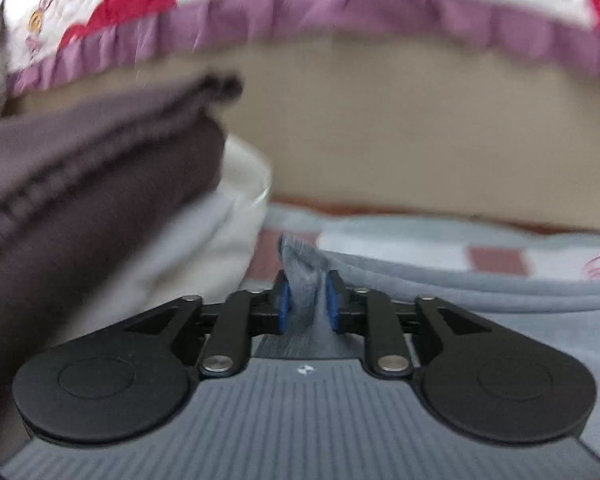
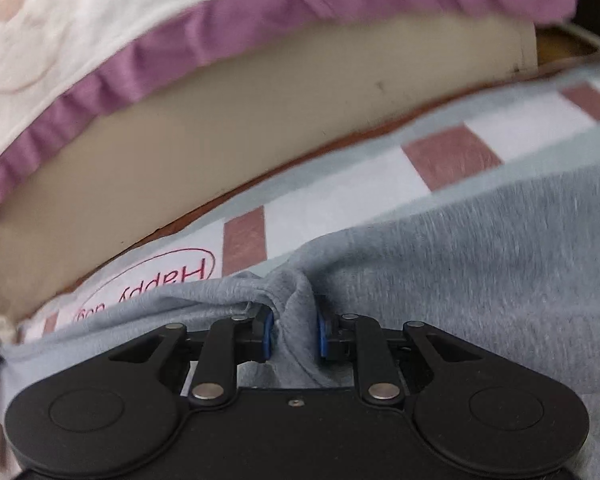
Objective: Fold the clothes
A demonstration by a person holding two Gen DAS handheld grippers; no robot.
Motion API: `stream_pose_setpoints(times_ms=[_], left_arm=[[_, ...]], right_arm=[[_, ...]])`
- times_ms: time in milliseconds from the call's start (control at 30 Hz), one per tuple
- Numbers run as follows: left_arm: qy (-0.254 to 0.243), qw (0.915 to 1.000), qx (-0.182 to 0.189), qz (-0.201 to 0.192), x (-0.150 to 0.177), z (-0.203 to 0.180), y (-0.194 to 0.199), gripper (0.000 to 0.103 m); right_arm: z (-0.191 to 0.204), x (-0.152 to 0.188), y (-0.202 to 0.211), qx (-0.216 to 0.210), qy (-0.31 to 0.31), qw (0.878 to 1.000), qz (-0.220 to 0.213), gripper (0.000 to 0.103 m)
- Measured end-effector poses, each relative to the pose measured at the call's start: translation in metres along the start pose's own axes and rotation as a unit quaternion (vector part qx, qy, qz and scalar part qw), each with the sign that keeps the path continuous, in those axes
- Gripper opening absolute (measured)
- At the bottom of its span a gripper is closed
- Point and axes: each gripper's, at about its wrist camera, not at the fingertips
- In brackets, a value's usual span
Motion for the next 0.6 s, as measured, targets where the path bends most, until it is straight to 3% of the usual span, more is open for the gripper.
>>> stream_pose_setpoints(times_ms=[133,200,267,333,433,467,500,600], left_arm=[[0.012,0.9999,0.004,-0.011,-0.009,0.006,0.020,0.035],[0.018,0.9990,0.036,-0.018,-0.016,0.008,0.040,0.040],[0.022,0.9947,0.101,0.002,-0.019,0.002,0.051,0.041],[0.023,0.9836,0.175,0.038,-0.017,-0.009,0.055,0.041],[0.017,0.9565,0.264,0.122,-0.003,-0.031,0.049,0.041],[0.006,0.9514,0.270,0.147,0.006,-0.039,0.045,0.041],[-0.009,0.9515,0.263,0.160,0.015,-0.047,0.040,0.041],[-0.060,0.9677,0.193,0.151,0.037,-0.065,0.026,0.041]], right_arm=[[0.015,-0.010,0.000,0.032,0.002,0.999,0.018,0.023],[0.023,-0.012,-0.001,0.057,0.013,0.998,0.021,0.024],[0.032,-0.013,-0.007,0.083,0.052,0.994,0.038,0.024],[0.038,-0.014,-0.011,0.100,0.072,0.991,0.048,0.025],[0.041,-0.014,-0.008,0.110,0.057,0.991,0.053,0.027],[0.041,-0.014,-0.006,0.111,0.054,0.991,0.053,0.028],[0.041,-0.014,-0.003,0.112,0.051,0.991,0.053,0.031],[0.042,-0.010,0.015,0.110,0.059,0.991,0.048,0.045]])
Point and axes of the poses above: each gripper's, at about its wrist camera, not at the fingertips, and y roughly against the way its jaws point, z to its left, x to its underside, and after that the axes turned 15 degrees about y, right-handed
